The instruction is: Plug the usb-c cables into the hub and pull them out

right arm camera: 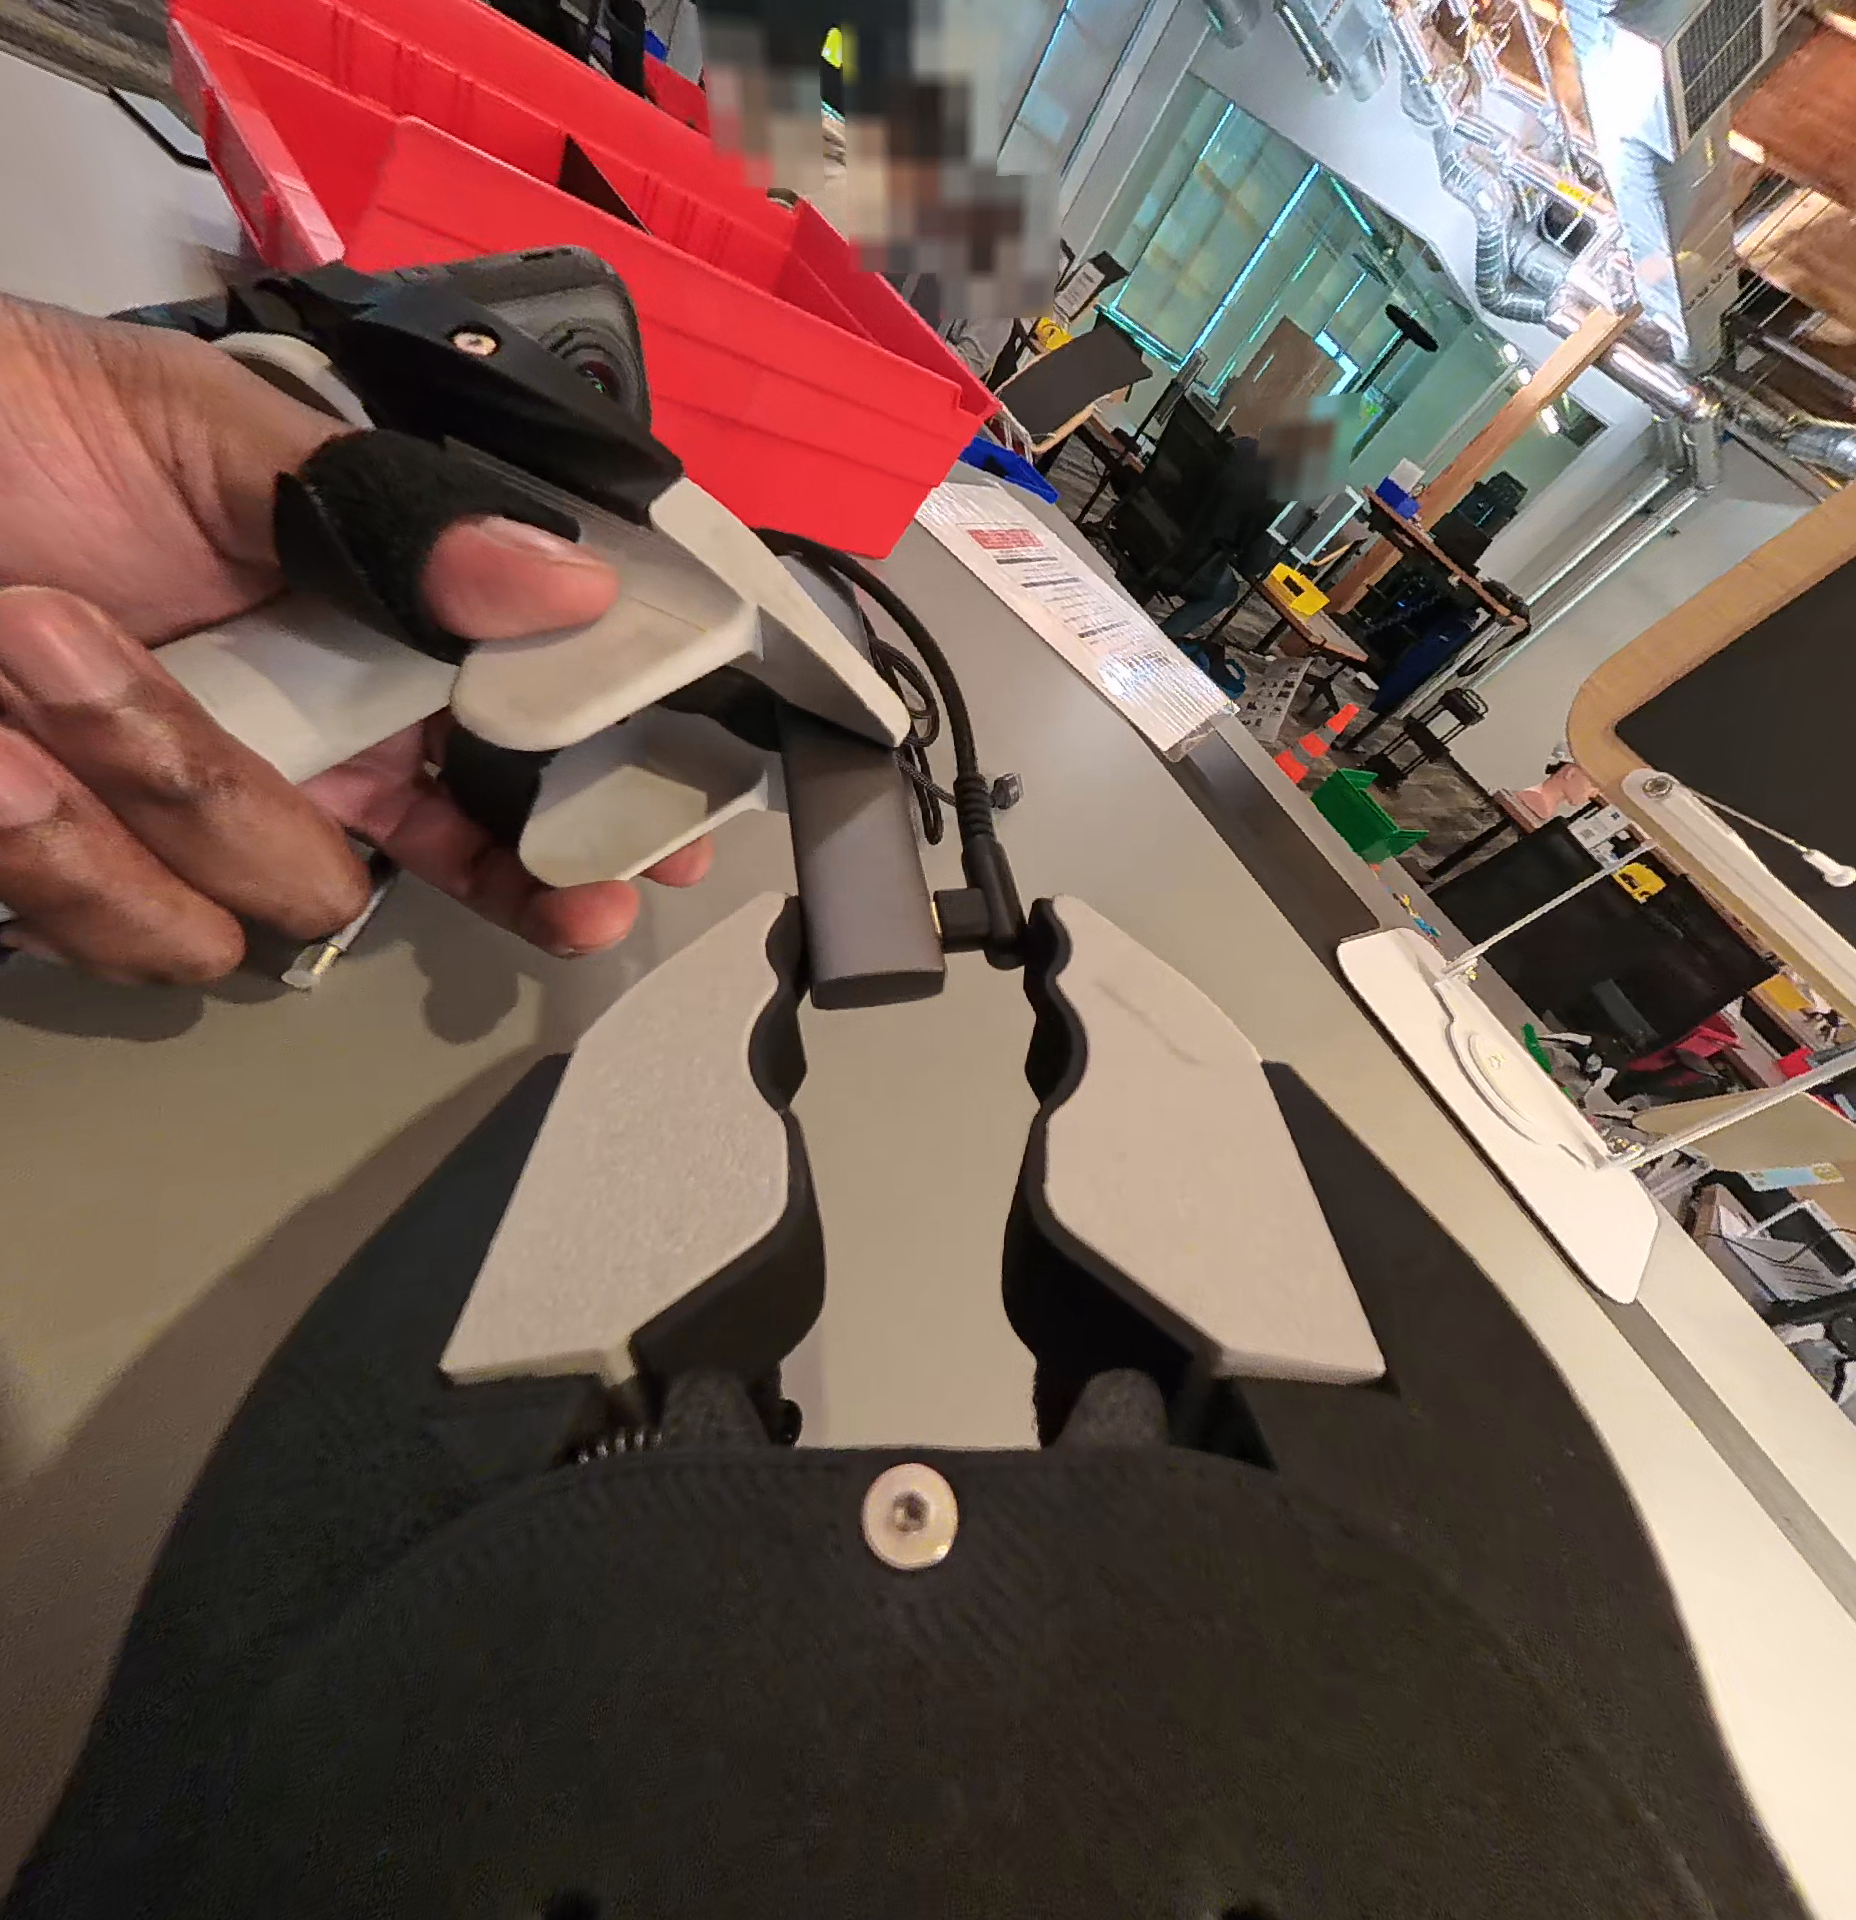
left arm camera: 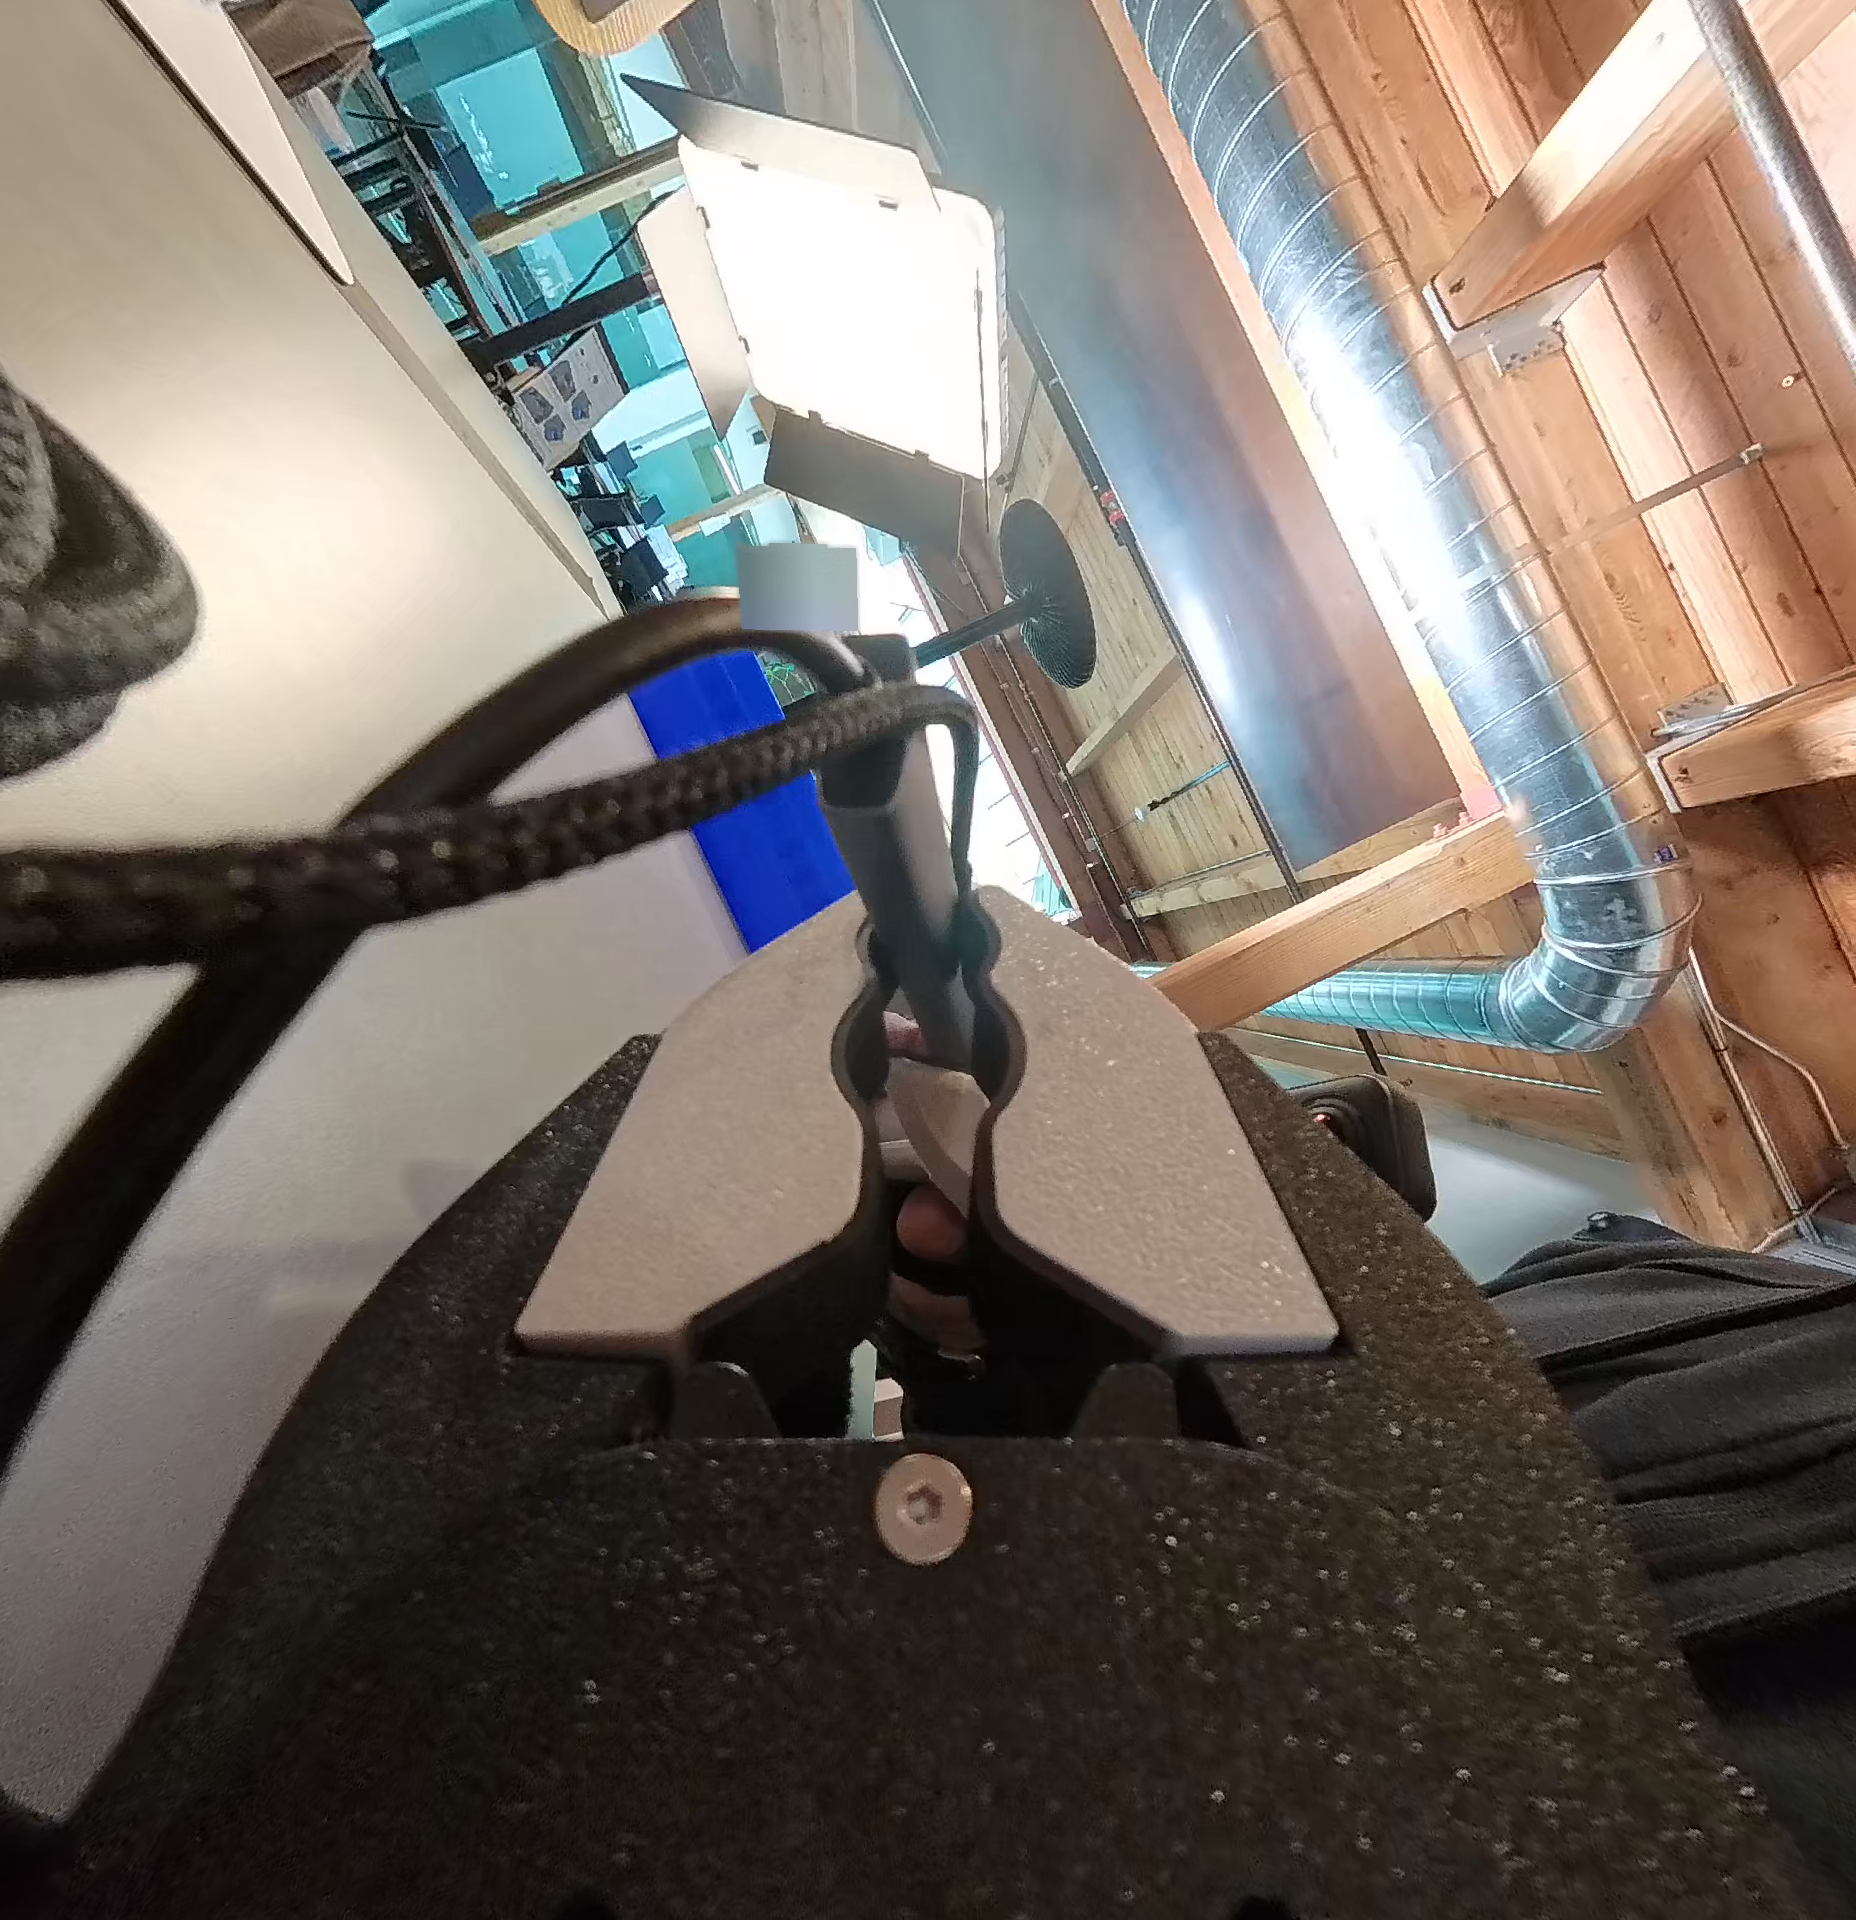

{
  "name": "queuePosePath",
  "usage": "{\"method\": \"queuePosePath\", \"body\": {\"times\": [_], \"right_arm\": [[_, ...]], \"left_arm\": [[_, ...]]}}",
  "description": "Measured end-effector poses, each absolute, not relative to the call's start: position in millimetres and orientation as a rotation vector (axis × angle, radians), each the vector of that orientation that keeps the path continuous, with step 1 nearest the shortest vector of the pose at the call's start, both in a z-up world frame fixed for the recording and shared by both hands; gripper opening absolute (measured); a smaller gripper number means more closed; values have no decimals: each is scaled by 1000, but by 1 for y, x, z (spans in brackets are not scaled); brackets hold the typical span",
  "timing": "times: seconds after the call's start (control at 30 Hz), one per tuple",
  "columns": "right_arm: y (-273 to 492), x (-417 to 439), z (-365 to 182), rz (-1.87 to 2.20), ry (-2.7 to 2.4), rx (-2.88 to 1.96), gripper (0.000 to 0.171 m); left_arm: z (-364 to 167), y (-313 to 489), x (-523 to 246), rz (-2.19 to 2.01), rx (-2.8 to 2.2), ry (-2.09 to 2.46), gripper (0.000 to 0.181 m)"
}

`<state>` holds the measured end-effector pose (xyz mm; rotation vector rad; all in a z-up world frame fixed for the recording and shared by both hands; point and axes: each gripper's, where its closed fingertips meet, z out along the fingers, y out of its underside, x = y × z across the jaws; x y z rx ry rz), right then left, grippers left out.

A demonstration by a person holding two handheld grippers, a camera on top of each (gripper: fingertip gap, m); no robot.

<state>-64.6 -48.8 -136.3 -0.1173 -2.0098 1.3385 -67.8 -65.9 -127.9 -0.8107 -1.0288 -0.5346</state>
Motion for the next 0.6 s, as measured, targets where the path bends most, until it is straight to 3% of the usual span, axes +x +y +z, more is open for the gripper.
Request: {"method": "queuePosePath", "body": {"times": [0.03,0.23,0.37,0.47,0.6], "right_arm": [[-49,-65,-137,1341,-2014,-121,41],[-48,-67,-144,1287,-2018,-95,42],[-53,-67,-154,1168,-2074,-43,53],[-53,-73,-159,1047,-2073,-9,41],[-51,-74,-158,997,-2060,24,41]], "left_arm": [[-128,-66,-68,-533,-814,-1030,11],[-134,-63,-69,-418,-960,-1045,11],[-139,-59,-68,-321,-1092,-1036,12],[-139,-54,-65,-290,-1145,-1013,12],[-141,-54,-61,-267,-1243,-976,18]]}}
